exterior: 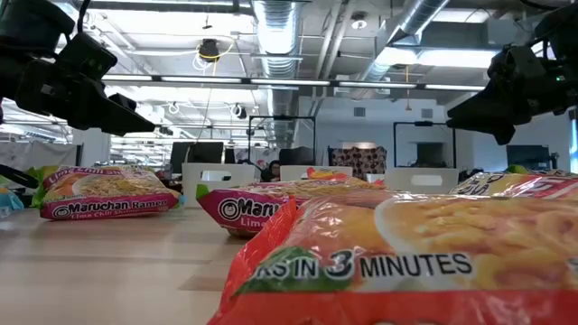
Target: Sort Maruchan noodles
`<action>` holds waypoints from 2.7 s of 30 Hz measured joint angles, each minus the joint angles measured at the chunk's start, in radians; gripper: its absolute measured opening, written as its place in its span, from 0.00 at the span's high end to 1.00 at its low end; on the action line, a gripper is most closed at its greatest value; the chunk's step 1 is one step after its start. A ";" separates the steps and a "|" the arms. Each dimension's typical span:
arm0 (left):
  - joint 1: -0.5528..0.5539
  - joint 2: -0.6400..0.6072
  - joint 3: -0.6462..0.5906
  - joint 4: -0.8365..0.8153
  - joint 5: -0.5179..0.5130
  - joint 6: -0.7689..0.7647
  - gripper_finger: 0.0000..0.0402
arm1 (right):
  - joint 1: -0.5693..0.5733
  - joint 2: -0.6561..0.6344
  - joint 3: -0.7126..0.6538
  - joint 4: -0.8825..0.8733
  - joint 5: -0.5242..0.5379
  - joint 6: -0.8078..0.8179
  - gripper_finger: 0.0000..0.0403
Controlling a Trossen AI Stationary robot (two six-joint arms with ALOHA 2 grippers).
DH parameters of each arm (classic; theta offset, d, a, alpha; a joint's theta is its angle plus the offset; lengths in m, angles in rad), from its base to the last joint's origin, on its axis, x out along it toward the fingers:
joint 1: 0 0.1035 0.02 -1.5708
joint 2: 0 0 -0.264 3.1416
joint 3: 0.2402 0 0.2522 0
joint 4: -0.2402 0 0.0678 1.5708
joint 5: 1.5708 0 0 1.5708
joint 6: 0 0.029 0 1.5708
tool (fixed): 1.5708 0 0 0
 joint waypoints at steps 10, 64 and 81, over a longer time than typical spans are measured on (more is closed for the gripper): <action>0.000 0.000 0.000 0.000 0.000 0.000 0.70 | 0.000 0.000 0.000 0.000 0.000 0.000 0.60; 0.000 0.000 0.000 0.000 0.000 0.000 0.70 | 0.000 0.000 0.000 0.000 0.000 0.000 0.60; 0.000 0.000 0.000 0.000 0.000 -0.081 0.70 | 0.000 0.000 0.000 0.000 0.000 0.000 0.60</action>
